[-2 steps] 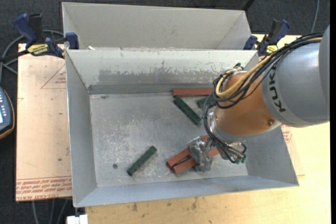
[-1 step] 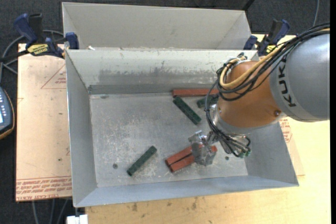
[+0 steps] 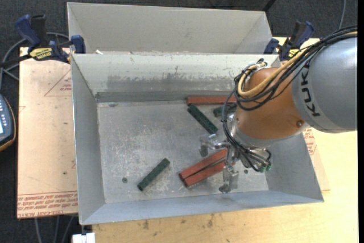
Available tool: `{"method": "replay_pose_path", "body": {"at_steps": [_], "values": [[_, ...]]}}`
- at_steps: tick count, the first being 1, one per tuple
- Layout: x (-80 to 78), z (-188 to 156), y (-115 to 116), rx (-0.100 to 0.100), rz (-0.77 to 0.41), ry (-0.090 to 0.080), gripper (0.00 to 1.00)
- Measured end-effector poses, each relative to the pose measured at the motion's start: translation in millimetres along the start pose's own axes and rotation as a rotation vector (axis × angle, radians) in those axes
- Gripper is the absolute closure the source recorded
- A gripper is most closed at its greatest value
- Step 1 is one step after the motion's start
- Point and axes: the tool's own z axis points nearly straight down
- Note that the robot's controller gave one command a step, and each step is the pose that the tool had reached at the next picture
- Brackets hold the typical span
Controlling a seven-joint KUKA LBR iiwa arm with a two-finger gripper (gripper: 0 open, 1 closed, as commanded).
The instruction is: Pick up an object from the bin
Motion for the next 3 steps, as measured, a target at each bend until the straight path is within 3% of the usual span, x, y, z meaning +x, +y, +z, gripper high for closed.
{"method": "replay_pose_path", "body": {"at_steps": [1, 2, 3], "values": [[2.3, 44, -14, 0.001, -0.036, -0.006, 0.00], [2.9, 41, -14, 0.001, -0.039, -0.002, 1.00], [-1.1, -111, -17, 0.005, -0.073, -0.010, 1.00]]}}
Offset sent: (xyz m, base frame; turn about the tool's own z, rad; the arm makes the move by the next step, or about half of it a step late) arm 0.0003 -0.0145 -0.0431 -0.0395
